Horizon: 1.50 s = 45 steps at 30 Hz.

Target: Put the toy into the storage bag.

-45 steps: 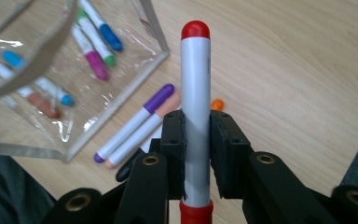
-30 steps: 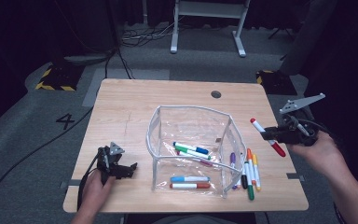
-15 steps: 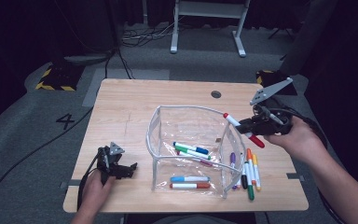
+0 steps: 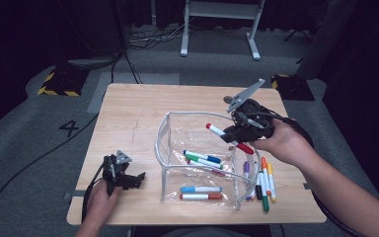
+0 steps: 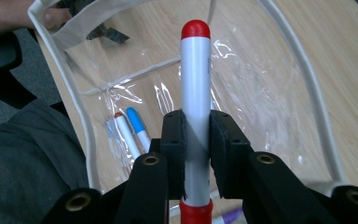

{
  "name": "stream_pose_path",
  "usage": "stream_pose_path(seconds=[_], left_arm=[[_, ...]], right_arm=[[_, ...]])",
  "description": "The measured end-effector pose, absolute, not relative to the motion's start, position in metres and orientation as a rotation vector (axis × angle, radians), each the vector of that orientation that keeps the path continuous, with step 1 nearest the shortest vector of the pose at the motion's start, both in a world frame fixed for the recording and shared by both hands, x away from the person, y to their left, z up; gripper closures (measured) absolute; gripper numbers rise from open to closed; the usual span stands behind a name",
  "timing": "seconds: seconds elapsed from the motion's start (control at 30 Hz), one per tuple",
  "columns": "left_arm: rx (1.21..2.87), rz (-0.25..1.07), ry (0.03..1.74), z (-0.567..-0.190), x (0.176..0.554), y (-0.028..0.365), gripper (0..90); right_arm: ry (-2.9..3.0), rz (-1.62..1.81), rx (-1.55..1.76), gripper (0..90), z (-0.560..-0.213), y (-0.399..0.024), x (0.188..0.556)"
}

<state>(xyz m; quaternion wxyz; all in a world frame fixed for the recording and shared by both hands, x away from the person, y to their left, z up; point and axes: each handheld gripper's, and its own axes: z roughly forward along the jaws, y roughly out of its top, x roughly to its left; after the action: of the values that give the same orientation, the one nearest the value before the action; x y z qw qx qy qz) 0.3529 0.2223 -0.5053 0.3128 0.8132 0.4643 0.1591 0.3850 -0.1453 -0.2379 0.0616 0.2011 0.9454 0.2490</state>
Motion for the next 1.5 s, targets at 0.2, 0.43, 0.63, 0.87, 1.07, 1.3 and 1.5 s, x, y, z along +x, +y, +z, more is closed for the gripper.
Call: stream_pose_path(seconds=[0.2,0.43,0.63,0.87,1.07,1.3,1.5], left_arm=[[2.145,0.42,1.225,-0.505,0.353,0.222,0.0],[2.145,0.42,1.225,-0.505,0.353,0.222,0.0],[2.145,0.42,1.224,-0.505,0.353,0.222,0.0],[2.145,0.42,1.225,-0.505,0.353,0.222,0.0],[2.145,0.42,1.225,-0.505,0.353,0.222,0.0],[2.145,0.42,1.225,-0.505,0.353,0.222,0.0],[2.145,0.42,1.225,-0.505,0.353,0.222,0.0]], right_arm=[[2.917,0.733,0.567,76.3,-0.252,-0.125,0.388],[2.984,0.695,0.539,76.3,-0.276,-0.107,0.39],[3.037,0.644,0.523,76.3,-0.3,-0.096,0.393],[3.101,0.551,0.506,76.3,-0.327,-0.085,0.395],[3.138,0.479,0.499,76.3,-0.342,-0.077,0.397],[3.168,0.402,0.461,76.3,-0.359,-0.069,0.397],[3.199,0.334,0.445,76.2,-0.373,-0.062,0.397]])
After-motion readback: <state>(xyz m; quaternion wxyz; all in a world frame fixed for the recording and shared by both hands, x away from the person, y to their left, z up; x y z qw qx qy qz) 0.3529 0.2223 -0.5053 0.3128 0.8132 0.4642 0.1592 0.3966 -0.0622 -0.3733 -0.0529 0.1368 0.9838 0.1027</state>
